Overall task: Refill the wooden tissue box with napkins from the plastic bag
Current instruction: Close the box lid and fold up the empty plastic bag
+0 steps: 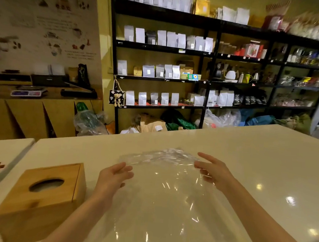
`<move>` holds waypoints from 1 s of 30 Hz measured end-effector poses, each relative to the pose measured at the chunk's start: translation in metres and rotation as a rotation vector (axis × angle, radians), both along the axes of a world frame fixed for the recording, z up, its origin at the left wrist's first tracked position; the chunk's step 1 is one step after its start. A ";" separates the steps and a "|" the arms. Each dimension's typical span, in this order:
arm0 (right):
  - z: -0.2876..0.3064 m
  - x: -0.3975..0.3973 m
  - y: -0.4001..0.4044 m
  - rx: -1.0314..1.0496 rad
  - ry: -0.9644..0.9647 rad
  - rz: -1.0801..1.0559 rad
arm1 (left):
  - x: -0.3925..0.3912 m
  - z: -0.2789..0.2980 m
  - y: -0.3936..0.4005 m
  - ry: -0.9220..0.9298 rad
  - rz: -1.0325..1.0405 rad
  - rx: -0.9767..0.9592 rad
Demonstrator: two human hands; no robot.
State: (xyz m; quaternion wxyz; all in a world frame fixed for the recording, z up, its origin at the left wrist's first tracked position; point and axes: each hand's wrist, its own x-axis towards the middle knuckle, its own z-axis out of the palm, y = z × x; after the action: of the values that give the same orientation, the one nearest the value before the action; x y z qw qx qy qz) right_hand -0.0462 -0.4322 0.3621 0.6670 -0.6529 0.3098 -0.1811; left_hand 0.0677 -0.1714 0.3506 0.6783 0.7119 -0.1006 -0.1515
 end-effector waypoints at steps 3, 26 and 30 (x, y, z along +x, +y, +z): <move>0.013 0.000 0.005 -0.125 -0.040 -0.003 | 0.003 0.013 -0.003 -0.139 -0.014 0.100; 0.086 0.011 0.061 -1.187 -0.090 0.243 | 0.005 0.104 0.005 -0.993 0.149 0.357; 0.108 -0.004 0.050 -0.734 -0.284 0.247 | 0.017 0.110 0.009 -0.600 0.152 0.128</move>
State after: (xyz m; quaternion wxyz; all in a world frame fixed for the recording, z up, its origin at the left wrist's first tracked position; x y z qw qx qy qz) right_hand -0.0507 -0.3819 0.4705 0.4428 -0.8482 0.0490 -0.2865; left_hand 0.0849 -0.1623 0.4606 0.5814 0.7717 -0.2331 0.1103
